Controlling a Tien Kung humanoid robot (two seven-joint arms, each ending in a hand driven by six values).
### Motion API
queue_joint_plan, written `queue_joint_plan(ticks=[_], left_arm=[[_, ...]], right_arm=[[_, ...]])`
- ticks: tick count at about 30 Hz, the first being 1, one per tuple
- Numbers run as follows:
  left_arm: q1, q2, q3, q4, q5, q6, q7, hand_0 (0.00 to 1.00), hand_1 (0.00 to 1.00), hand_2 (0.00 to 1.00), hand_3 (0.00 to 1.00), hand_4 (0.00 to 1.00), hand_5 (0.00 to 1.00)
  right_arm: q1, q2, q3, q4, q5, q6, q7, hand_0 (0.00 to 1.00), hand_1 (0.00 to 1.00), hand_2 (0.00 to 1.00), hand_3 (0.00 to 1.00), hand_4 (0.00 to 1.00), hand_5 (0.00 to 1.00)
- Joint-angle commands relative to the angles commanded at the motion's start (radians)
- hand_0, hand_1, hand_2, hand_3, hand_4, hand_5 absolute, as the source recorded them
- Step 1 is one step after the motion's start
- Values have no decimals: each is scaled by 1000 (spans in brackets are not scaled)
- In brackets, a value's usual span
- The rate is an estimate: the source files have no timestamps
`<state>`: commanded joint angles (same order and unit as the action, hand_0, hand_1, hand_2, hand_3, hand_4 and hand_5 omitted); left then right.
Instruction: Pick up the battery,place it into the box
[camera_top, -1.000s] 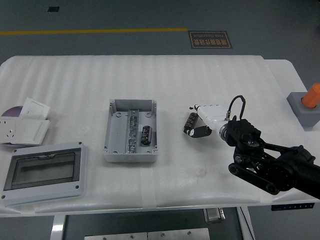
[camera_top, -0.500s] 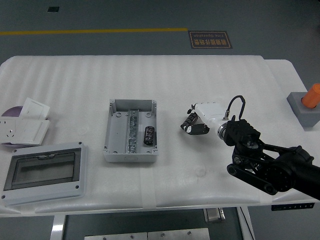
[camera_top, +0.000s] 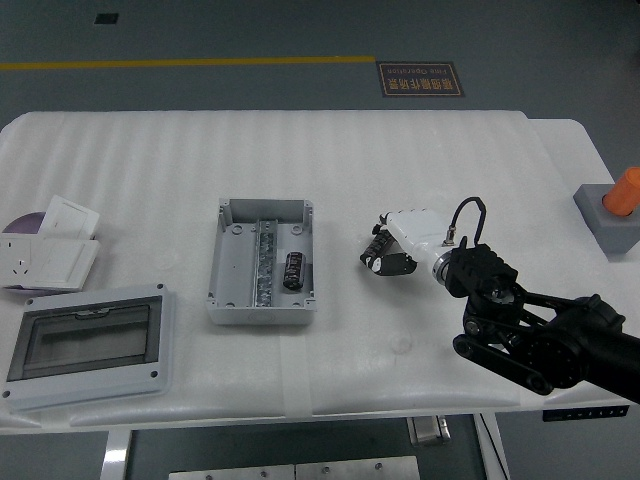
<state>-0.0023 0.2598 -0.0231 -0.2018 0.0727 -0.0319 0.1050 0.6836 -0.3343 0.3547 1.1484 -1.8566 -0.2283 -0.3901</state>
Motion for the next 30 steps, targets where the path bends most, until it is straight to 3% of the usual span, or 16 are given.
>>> queue_joint_plan(ticks=[10,15,19,20,25,26,30], left_arm=[[2,0,17,2,-14,0,-1,619,641,519,559,593,372],[4,0,22,2,-15,-2,1,619,641,519,560,601,376],[6,-2,23,3,-8,-8,5,619,641,519,560,601,376],[7,-3,23,3,-6,-10,6,619,641,518,560,604,379],[8,-3,18,3,4,-12,11,619,641,518,560,604,379],[8,-2,17,3,6,-12,12,619,641,518,558,608,392],[7,0,12,2,11,-11,13,619,641,518,558,608,392]], right_arm=[[-12,-33,77,198,61,-58,20,623,588,544,681,599,409],[-10,-15,84,300,145,-84,80,622,588,546,686,602,415],[-4,11,66,313,199,-99,121,622,588,546,686,602,415],[-2,18,58,310,210,-101,130,746,729,783,858,646,410],[14,36,5,288,258,-91,149,746,729,783,858,646,410],[19,38,-6,281,263,-85,149,998,998,998,998,787,315],[35,45,-44,247,257,-62,140,998,998,998,998,787,315]])
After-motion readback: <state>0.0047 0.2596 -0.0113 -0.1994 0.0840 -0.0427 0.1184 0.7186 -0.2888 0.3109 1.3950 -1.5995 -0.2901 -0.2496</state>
